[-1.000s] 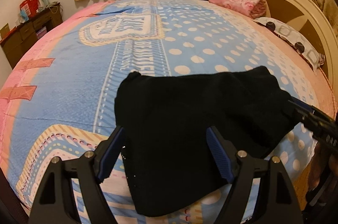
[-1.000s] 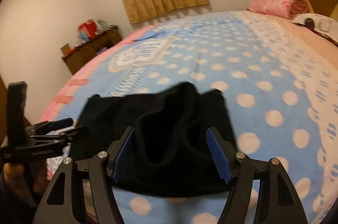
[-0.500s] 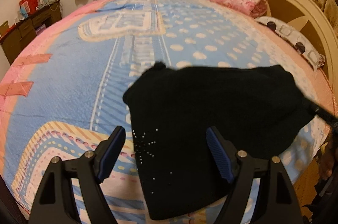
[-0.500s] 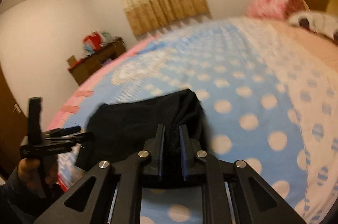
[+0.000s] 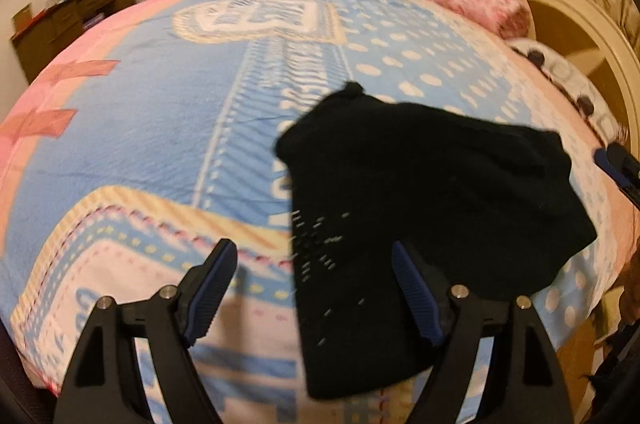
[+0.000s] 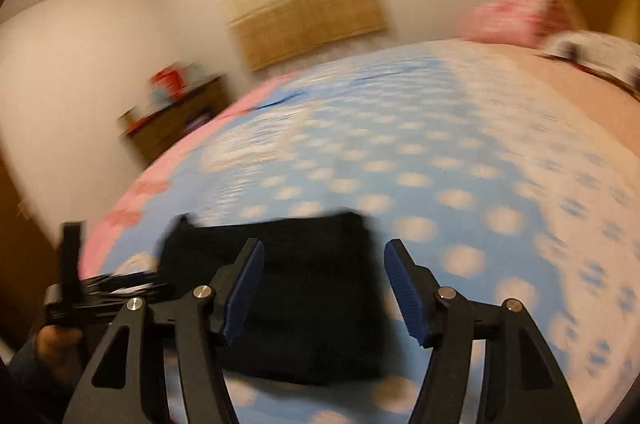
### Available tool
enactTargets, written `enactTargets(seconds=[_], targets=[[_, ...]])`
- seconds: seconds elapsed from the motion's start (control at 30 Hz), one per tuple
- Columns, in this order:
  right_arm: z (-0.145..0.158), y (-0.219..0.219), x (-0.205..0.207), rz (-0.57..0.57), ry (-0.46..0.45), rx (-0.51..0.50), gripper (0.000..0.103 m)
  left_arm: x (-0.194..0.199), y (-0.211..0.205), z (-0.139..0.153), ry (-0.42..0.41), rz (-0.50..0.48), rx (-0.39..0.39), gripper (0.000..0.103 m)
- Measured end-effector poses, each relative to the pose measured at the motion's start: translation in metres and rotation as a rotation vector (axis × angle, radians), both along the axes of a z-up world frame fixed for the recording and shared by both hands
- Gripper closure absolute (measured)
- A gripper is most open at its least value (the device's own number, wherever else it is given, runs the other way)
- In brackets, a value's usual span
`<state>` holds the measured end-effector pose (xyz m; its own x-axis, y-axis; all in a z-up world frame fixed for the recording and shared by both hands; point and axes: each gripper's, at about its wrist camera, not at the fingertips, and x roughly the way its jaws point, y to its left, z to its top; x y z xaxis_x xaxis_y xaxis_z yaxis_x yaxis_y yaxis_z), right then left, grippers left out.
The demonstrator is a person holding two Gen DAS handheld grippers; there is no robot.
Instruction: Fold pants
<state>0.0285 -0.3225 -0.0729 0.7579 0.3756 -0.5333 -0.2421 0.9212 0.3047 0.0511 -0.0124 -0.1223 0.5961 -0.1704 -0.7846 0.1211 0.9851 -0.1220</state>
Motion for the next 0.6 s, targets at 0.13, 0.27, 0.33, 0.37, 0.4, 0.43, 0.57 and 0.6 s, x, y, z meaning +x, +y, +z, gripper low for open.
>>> enactTargets(seconds=[0.13,0.27,0.33,0.37,0.4,0.43,0.57,0.6], targets=[[0.01,0.062,0.056,0.301,0.147,0.126,0.039,-0.013,0.011,-0.007,0.028,0.008,-0.038,0.021],[0.003,0.136,0.121,0.472,0.303,0.036,0.046,-0.021,0.009,-0.015,0.03,-0.005,-0.033,0.021],[-0.008,0.165,0.149,0.508,0.389,-0.012,0.048,-0.022,0.009,-0.015,0.029,-0.004,-0.039,0.021],[-0.02,0.179,0.164,0.542,0.471,-0.032,0.053,-0.023,0.01,-0.015,0.028,-0.005,-0.047,0.021],[-0.027,0.189,0.176,0.557,0.517,-0.036,0.056,-0.025,0.009,-0.016,0.028,-0.012,-0.054,0.021],[-0.032,0.198,0.184,0.581,0.551,-0.047,0.057,-0.027,0.01,-0.016,0.026,-0.016,-0.052,0.021],[-0.038,0.228,0.19,0.691,0.593,-0.156,0.057,-0.03,0.008,-0.019,0.015,-0.032,-0.037,0.021],[-0.038,0.235,0.188,0.714,0.596,-0.183,0.057,-0.03,0.008,-0.02,0.012,-0.036,-0.033,0.021]])
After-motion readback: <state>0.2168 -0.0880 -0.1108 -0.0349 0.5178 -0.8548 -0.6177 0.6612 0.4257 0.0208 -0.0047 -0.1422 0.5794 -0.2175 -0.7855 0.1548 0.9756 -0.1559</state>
